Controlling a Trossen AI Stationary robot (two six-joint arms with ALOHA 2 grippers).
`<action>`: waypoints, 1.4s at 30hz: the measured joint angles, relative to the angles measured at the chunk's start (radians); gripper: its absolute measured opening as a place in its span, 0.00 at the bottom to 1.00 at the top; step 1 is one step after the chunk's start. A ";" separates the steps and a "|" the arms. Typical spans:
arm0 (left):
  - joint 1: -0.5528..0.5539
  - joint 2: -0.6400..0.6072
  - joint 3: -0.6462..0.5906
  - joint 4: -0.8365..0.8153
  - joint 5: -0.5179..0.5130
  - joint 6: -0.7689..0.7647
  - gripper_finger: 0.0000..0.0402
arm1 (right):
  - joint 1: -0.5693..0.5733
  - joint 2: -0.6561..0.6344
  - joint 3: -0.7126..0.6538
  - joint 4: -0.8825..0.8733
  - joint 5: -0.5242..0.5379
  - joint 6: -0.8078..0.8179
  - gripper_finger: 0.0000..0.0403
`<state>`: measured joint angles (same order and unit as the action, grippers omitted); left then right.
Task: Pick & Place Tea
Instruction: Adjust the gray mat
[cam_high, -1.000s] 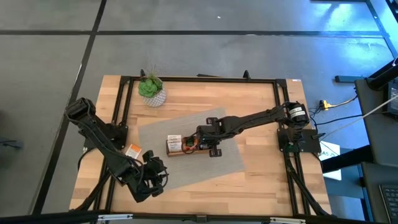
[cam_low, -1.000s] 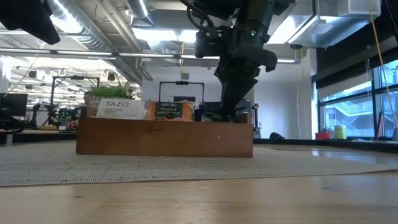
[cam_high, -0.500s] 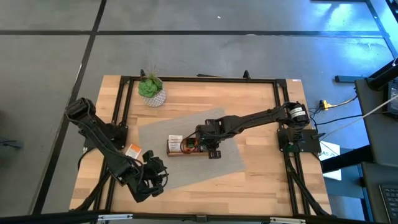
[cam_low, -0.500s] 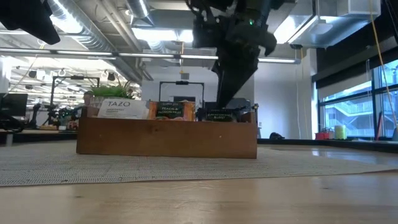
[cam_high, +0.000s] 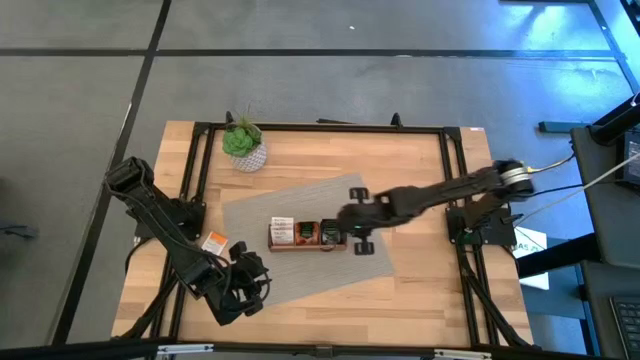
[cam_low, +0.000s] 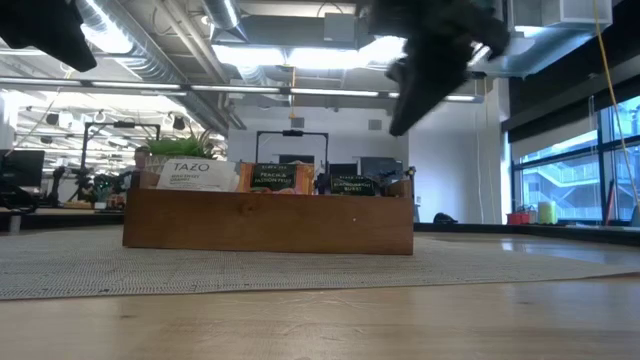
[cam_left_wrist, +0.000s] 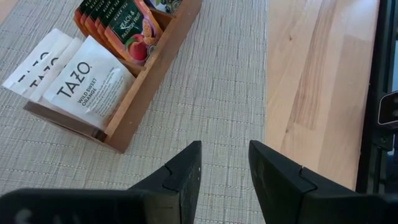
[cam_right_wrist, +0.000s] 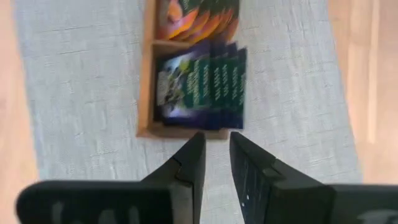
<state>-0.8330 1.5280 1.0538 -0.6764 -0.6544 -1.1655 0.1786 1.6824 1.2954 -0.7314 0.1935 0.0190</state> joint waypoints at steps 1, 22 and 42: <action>0.000 0.000 0.000 0.001 -0.001 -0.004 0.32 | 0.003 -0.043 -0.065 0.052 -0.001 0.003 0.19; 0.062 0.200 0.001 -0.144 0.372 -0.360 0.32 | -0.150 -0.212 -0.664 0.621 -0.009 0.096 0.19; 0.197 0.241 0.000 -0.276 0.467 -0.306 0.32 | -0.104 -0.087 -0.695 0.610 -0.050 0.249 0.19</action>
<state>-0.6363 1.7687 1.0542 -0.9520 -0.1879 -1.4711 0.0743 1.5955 0.6008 -0.1215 0.1434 0.2678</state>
